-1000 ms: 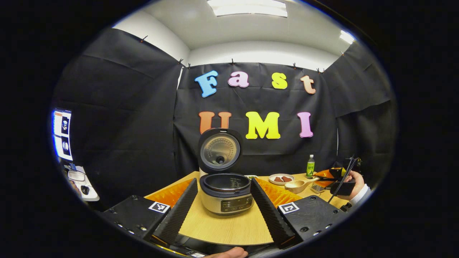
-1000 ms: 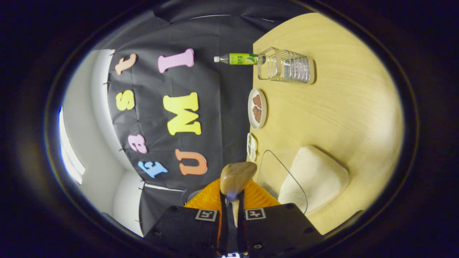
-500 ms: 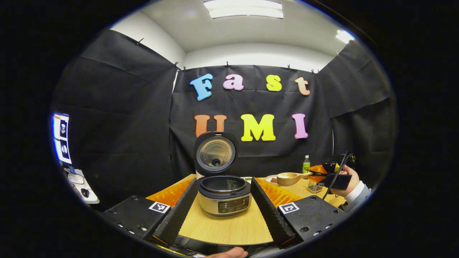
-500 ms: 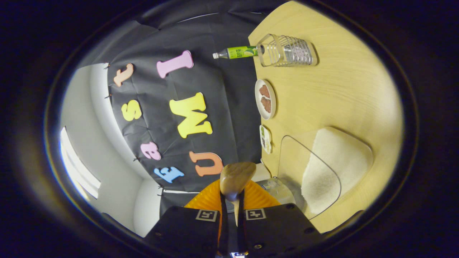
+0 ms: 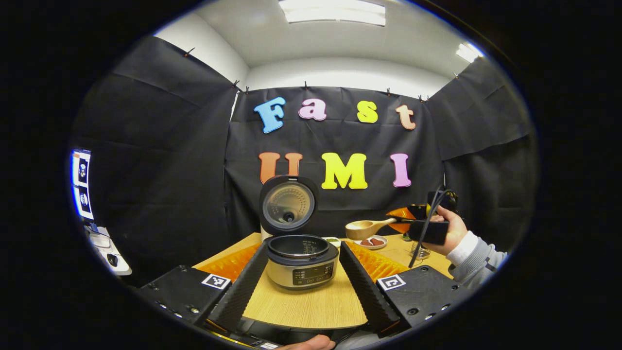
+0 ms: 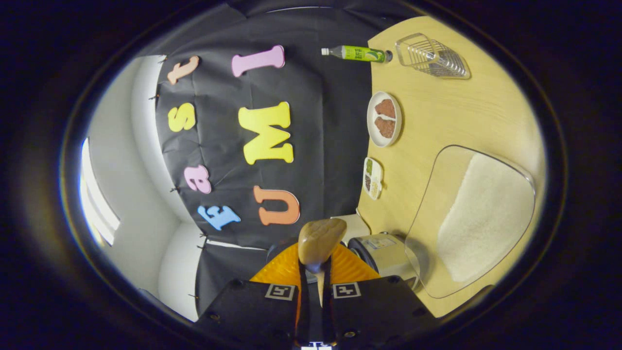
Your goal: Close the left gripper, press the button to open the rice cooker; take a wooden spoon from the chopstick holder with the right hand, scoop a spoonful of rice and pour it into the rice cooker, then put the wooden spoon back into the chopstick holder.
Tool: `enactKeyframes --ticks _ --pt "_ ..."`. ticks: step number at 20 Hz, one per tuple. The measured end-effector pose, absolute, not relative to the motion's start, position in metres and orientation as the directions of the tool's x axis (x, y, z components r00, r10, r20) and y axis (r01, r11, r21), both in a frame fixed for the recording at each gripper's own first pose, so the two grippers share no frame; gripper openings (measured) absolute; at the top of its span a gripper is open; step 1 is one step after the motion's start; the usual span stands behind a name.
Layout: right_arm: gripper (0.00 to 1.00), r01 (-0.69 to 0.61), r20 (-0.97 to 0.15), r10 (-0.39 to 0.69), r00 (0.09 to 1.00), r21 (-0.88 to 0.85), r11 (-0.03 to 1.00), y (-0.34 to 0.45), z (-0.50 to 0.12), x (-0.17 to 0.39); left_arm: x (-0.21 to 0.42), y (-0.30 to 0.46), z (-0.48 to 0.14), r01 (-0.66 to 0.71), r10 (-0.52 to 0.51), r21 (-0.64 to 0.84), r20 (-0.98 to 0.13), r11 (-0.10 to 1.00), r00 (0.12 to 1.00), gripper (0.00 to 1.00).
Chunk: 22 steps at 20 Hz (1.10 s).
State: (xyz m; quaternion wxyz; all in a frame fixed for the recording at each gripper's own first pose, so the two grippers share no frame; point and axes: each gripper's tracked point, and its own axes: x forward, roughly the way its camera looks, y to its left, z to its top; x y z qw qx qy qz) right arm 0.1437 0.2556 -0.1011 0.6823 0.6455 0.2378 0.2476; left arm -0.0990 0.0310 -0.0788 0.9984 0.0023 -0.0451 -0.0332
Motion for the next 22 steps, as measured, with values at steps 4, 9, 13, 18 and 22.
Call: enactKeyframes --ticks 4,9,13,18,22 --pt "0.14 -0.048 -0.054 0.644 0.763 0.989 0.139 0.297 -0.094 0.155 -0.104 0.035 -0.076 0.062 -0.064 0.024 0.089 0.998 0.994 0.94" --pt "0.15 -0.097 -0.132 0.611 0.780 0.940 0.328 0.345 -0.088 0.170 -0.107 0.034 -0.074 0.077 -0.077 0.005 0.102 0.997 0.992 0.94" --pt "0.15 -0.150 -0.149 0.592 0.792 0.893 0.425 0.374 -0.068 0.176 -0.105 0.044 -0.079 0.060 -0.060 0.006 0.092 0.998 0.994 0.94" --pt "0.15 -0.290 -0.146 0.597 0.789 0.768 0.571 0.407 -0.040 0.167 -0.106 0.062 -0.079 0.029 -0.026 -0.036 0.082 0.999 0.996 0.94" --pt "0.15 -0.410 -0.136 0.596 0.792 0.604 0.683 0.431 -0.027 0.163 -0.104 0.064 -0.082 0.026 -0.022 -0.048 0.078 0.999 0.997 0.94"
